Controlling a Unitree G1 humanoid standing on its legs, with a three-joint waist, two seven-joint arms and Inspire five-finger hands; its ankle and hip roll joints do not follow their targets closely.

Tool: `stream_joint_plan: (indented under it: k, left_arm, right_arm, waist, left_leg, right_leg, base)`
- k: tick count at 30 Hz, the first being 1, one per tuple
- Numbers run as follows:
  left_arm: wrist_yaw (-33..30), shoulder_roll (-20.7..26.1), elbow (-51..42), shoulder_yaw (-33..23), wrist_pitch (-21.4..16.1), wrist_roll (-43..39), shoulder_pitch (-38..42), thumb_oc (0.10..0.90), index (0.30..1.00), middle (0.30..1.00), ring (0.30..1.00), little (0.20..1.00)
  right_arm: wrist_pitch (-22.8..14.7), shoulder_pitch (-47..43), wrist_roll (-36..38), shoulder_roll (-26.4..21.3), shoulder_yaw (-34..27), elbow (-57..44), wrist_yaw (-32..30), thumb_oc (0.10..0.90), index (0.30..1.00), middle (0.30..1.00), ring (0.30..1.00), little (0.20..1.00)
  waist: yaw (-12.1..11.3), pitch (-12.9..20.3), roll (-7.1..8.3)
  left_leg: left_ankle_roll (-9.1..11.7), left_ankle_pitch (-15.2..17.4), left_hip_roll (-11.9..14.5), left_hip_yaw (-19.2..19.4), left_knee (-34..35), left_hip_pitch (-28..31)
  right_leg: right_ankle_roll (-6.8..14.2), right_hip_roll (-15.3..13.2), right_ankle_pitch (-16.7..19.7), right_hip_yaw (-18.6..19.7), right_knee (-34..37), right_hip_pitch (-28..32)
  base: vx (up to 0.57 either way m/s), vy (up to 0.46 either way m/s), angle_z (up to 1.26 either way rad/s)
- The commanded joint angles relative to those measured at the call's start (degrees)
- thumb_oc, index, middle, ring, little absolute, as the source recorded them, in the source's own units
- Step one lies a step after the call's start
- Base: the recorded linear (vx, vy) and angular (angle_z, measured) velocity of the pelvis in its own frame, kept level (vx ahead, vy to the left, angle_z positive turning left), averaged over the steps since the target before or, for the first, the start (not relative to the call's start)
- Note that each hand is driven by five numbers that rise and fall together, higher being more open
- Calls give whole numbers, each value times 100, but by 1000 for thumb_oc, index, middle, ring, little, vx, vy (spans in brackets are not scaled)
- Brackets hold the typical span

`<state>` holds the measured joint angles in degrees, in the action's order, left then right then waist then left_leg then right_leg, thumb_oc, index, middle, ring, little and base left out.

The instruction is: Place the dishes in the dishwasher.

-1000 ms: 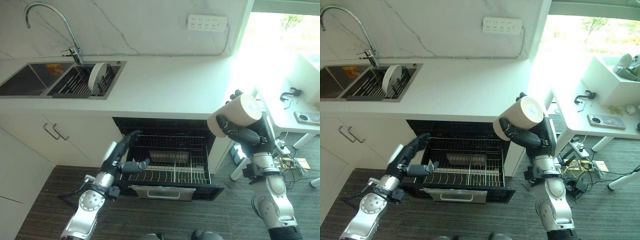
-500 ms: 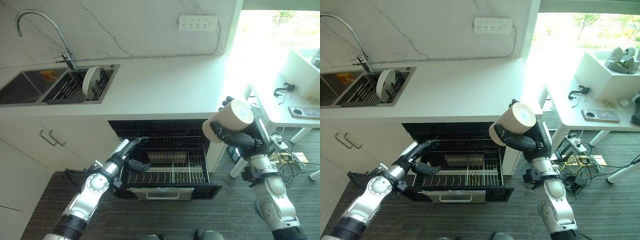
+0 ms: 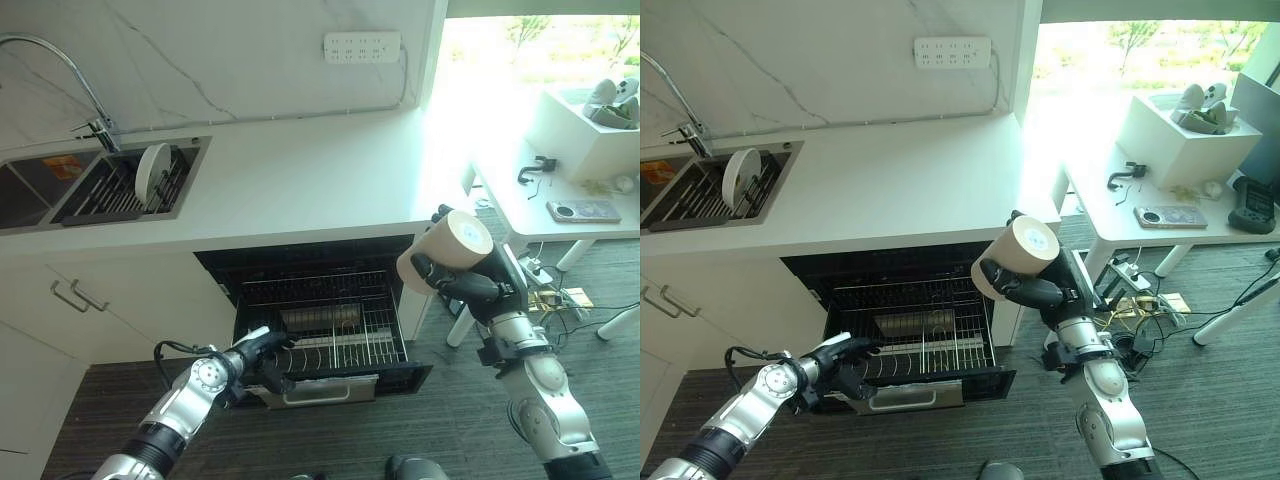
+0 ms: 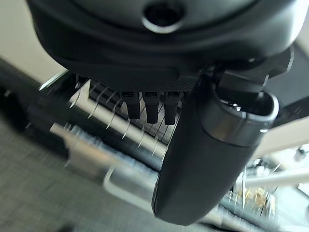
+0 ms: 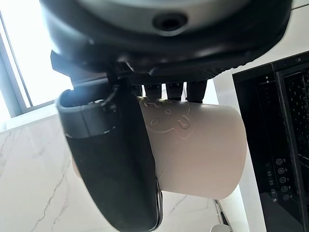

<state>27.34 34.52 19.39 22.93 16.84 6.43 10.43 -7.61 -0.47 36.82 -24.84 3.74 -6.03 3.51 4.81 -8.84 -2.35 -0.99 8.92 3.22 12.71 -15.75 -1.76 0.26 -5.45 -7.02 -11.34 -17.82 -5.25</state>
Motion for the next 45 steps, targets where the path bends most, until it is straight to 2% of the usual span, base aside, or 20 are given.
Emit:
stream_joint_plan:
  k: [1,6,8,9,11,13,14,19,23,26,28,29,30,31,33,35,36,38,41,45]
  left_arm:
    - [1303,10,94,107,678,202,429,800,900,900,900,900]
    - [2693,-251,738,451,1250,476,317,800,900,900,900,900]
    - [2996,-300,941,502,1287,551,320,800,900,900,900,900]
    - [3357,-327,1093,595,1392,655,338,800,900,900,900,900]
    - [3647,-336,1200,651,1441,697,338,800,900,900,900,900]
    - [4308,-331,1296,765,1472,795,301,800,900,900,900,900]
    - [4365,-328,1303,784,1456,798,296,800,900,900,900,900]
    - [5305,-216,910,936,1345,919,221,800,900,900,900,900]
    - [5377,-150,656,963,1332,816,170,800,900,900,900,900]
    - [4837,-158,482,865,1327,467,110,800,900,900,900,900]
    - [3998,-135,314,656,1219,-23,101,800,900,900,900,900]
    - [3268,-146,188,426,1062,-431,87,800,900,900,900,900]
    - [2877,-129,64,246,1019,-622,96,800,900,900,900,900]
    - [2207,-73,-133,-55,905,-1002,90,800,900,900,900,900]
    - [1661,7,-332,-472,893,-1305,66,800,900,900,900,900]
    - [816,110,-609,-986,533,-1951,-14,800,900,900,900,900]
    - [630,94,-655,-1233,331,-2145,-45,800,900,900,900,900]
    - [-156,-21,-750,-1706,-311,-2605,-146,800,900,900,900,900]
    - [-687,-326,-702,-1975,-636,-3094,-227,800,900,900,900,900]
    - [-1113,-607,-679,-2088,-970,-3230,-344,800,900,900,900,900]
  right_arm:
    - [-445,-676,286,-55,-212,-489,208,400,300,300,300,300]
    - [-336,-761,232,-41,-96,-504,186,400,300,300,300,300]
    - [-305,-791,227,-46,-68,-501,187,400,300,300,300,300]
    - [-298,-825,231,-49,-40,-454,218,400,300,300,300,300]
    - [-265,-855,226,-52,-31,-438,247,400,300,300,300,300]
    - [-176,-881,247,-76,-28,-431,302,400,300,300,300,300]
    - [-175,-886,247,-78,-26,-424,310,400,300,300,300,300]
    - [-178,-903,214,-66,-62,-323,434,400,300,300,300,300]
    - [-189,-876,185,-52,-63,-284,471,400,300,300,300,300]
    - [-192,-844,158,-38,-90,-267,503,400,300,300,300,300]
    - [-192,-808,152,-49,-113,-286,498,400,300,300,300,300]
    - [-188,-757,159,-55,-153,-322,508,400,300,300,300,300]
    - [-196,-711,155,-56,-181,-348,515,400,300,300,300,300]
    - [-220,-628,141,-37,-235,-374,537,400,300,300,300,300]
    - [-211,-537,163,-47,-331,-431,550,400,300,300,300,300]
    - [-226,-470,147,-40,-445,-441,532,400,300,300,300,300]
    - [-240,-449,119,-20,-470,-437,510,400,300,300,300,300]
    - [-290,-437,24,73,-497,-370,460,400,300,300,300,300]
    - [-331,-502,-89,177,-433,-309,351,400,300,300,300,300]
    - [-344,-501,-163,257,-387,-291,314,400,300,300,300,300]
  waist:
    - [49,210,-32]
    - [137,221,-84]
    - [157,227,-96]
    - [183,230,-112]
    - [204,233,-124]
    - [235,244,-152]
    - [238,243,-155]
    - [237,235,-204]
    - [216,235,-221]
    - [189,241,-220]
    - [152,248,-219]
    - [126,249,-209]
    - [102,251,-203]
    - [61,255,-192]
    - [1,250,-176]
    - [-90,242,-150]
    - [-127,239,-132]
    - [-221,246,-91]
    - [-299,254,-36]
    - [-323,262,3]
  left_leg:
    - [401,472,610,-153,-144,176]
    - [387,496,612,-92,-144,206]
    - [386,501,612,-77,-144,208]
    - [388,504,617,-55,-144,212]
    - [389,511,617,-38,-144,219]
    - [390,510,615,-21,-144,221]
    - [391,511,614,-21,-144,221]
    - [391,508,596,-34,-144,210]
    - [388,502,572,-69,-144,201]
    - [393,496,567,-88,-144,189]
    - [398,484,562,-113,-144,176]
    - [400,474,559,-127,-144,173]
    - [400,470,553,-142,-144,166]
    - [403,459,550,-157,-144,157]
    - [409,448,545,-183,-144,149]
    - [420,427,538,-231,-144,130]
    - [419,423,532,-253,-144,127]
    - [428,420,528,-314,-144,109]
    - [438,424,522,-374,-144,80]
    - [441,438,526,-397,-144,71]
  right_leg:
    - [768,-281,-481,239,63,318]
    - [773,-253,-502,296,63,314]
    - [772,-242,-508,315,63,310]
    - [769,-237,-514,326,63,308]
    - [765,-230,-524,341,63,310]
    - [758,-226,-538,362,63,313]
    - [757,-226,-540,363,63,314]
    - [750,-248,-547,340,63,323]
    - [743,-267,-546,306,63,334]
    - [734,-283,-556,282,63,344]
    - [730,-292,-557,262,63,349]
    - [729,-301,-551,244,63,356]
    - [726,-307,-552,231,63,360]
    - [722,-319,-545,211,63,365]
    - [724,-337,-539,179,63,378]
    - [722,-364,-520,127,63,390]
    - [724,-377,-522,96,63,401]
    - [711,-402,-538,31,63,424]
    - [676,-414,-567,-23,63,438]
    - [655,-415,-580,-36,63,436]
  base:
    - [0,0,0]
    - [4,9,-3]
    - [8,14,-7]
    - [8,15,-19]
    - [11,17,-16]
    - [16,23,-7]
    - [9,21,-5]
    - [0,0,0]
    - [0,0,0]
    - [0,0,0]
    - [0,0,0]
    - [0,0,0]
    - [0,0,0]
    - [0,0,0]
    - [7,1,6]
    - [4,-5,11]
    - [8,-10,30]
    - [10,-10,25]
    - [-2,-4,18]
    - [-2,0,8]
